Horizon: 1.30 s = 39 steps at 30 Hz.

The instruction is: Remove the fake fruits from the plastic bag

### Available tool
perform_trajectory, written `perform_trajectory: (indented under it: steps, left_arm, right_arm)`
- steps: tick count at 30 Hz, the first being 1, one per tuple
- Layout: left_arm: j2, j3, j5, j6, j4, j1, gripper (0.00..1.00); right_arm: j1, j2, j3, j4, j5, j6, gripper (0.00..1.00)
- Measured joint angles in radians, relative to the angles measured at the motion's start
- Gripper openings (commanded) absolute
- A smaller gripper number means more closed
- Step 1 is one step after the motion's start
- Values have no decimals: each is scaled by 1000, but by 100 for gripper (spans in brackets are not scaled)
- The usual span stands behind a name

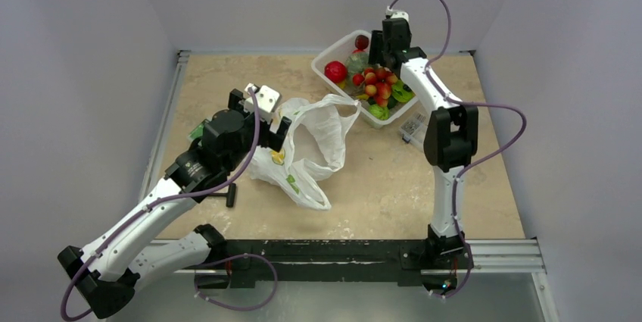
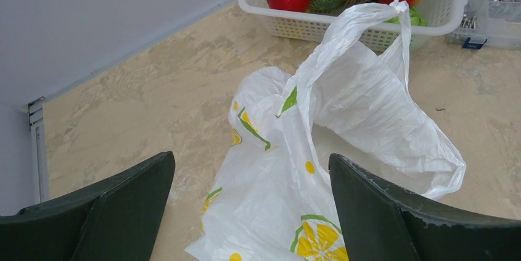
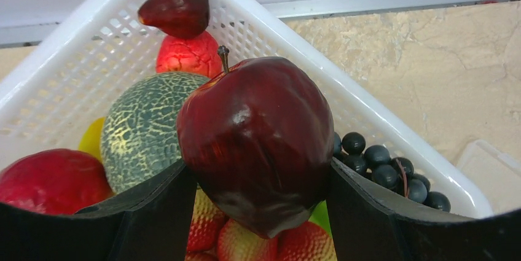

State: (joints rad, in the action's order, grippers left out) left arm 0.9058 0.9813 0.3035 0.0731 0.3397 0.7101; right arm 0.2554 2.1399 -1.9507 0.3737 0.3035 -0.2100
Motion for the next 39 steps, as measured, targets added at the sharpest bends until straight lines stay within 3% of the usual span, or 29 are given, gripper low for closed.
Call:
perform_trajectory:
  steps: [4,9,21,30,39]
  left_arm:
    - [0,0,0,0,-2,0,96]
    - [7,0,-1,0,-2,5,96]
    - [13,0,0,1,-2,8,97]
    - [-13,-16,18,18,-11,54,98]
    - [-122,23,3,-103,53,63,100]
  right_arm:
    - [-7,44,-58,40,-18,18,77]
    - [-6,68,-99,71,-34,37,95]
    - [-5,34,-69,93,-41,44,99]
    - [33,-348,273,98,-64,6,99]
    - [164,-908,652,76,-139,-48,99]
